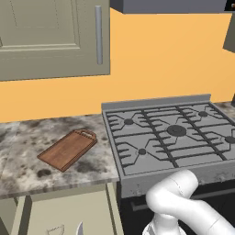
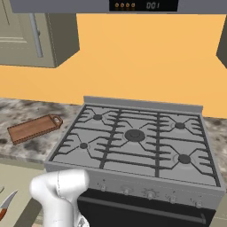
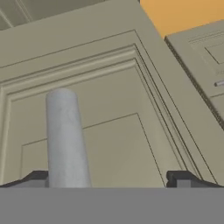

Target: Open the drawer on the left and place the cutting tools on the cutting board.

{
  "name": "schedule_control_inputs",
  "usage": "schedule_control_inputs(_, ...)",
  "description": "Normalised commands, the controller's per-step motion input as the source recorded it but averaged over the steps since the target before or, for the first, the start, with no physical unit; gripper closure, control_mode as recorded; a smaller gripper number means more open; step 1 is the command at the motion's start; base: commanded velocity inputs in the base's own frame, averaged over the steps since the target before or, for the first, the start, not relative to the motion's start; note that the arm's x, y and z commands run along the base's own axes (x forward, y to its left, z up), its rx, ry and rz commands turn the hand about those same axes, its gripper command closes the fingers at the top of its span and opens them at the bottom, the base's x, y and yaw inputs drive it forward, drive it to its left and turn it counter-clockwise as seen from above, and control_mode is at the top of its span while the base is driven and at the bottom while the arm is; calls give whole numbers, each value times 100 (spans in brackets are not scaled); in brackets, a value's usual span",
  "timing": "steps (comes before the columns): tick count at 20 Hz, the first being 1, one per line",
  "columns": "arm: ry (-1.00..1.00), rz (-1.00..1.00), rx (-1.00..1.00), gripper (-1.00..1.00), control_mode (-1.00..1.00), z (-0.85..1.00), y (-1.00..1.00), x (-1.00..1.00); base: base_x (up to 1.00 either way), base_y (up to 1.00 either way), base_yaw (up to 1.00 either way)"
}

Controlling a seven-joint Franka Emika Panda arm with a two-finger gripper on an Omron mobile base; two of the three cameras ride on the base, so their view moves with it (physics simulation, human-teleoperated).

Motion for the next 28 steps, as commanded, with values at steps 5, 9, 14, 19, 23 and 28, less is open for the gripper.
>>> schedule_control_inputs(5,-2,1,-1,-100,-100,-1,0,-25,0,0,0)
schedule_control_inputs(9,0,2,-2,-100,-100,-12,0,-38,0,0,0)
schedule_control_inputs(14,0,0,0,-100,-100,0,0,-2,0,0,0)
schedule_control_inputs(19,0,0,0,-100,-100,0,-4,-33,0,0,0)
schedule_control_inputs(23,0,0,0,-100,-100,0,-12,-43,0,0,0)
schedule_control_inputs(28,0,0,0,-100,-100,0,-8,-41,0,0,0)
